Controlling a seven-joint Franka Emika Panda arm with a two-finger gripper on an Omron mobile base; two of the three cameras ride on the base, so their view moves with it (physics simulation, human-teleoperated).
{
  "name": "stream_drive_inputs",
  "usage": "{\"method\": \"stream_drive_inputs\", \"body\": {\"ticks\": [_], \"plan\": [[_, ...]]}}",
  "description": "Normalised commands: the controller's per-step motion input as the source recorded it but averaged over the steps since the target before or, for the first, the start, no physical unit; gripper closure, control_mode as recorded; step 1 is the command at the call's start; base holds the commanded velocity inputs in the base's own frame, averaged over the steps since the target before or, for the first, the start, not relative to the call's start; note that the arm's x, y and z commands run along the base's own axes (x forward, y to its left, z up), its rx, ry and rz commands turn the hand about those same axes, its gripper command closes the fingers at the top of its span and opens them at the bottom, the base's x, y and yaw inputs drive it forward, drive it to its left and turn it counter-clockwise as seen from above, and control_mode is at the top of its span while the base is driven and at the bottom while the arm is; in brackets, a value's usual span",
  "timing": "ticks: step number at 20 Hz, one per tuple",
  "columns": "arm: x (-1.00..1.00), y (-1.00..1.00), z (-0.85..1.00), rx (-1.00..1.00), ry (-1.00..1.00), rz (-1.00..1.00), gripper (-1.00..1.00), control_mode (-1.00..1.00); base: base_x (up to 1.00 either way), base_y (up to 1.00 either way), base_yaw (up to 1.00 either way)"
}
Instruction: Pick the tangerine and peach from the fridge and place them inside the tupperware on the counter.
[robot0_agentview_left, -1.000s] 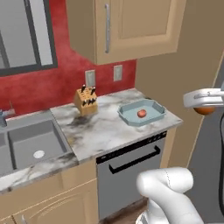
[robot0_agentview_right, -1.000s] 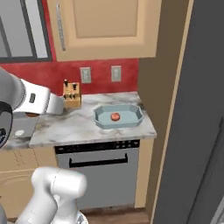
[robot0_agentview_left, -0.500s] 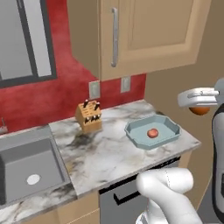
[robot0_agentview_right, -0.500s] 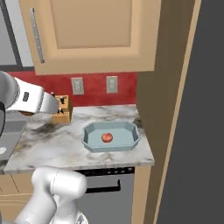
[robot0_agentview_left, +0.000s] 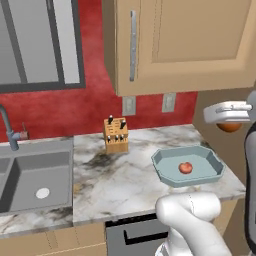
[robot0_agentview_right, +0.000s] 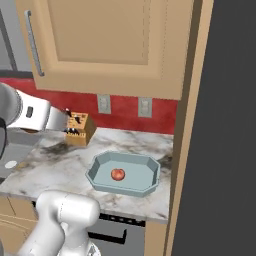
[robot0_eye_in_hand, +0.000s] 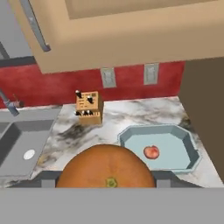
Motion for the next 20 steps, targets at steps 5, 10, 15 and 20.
{"method": "stream_drive_inputs", "body": {"ticks": [5,10,15,20], "plan": [[0.16,-0.18,-0.27,0.00,0.63,0.20,1.00,-1.00,0.00,0.00,0.00],[0.00,-0.01,-0.57,-0.02,0.65,0.01,1.00,-1.00,0.00,0.00,0.00],[-0.20,-0.03,-0.52,0.00,0.16,0.00,1.00,-1.00,0.00,0.00,0.00],[-0.28,-0.12,-0.55,0.00,0.00,-0.04,1.00,-1.00,0.00,0.00,0.00]]}}
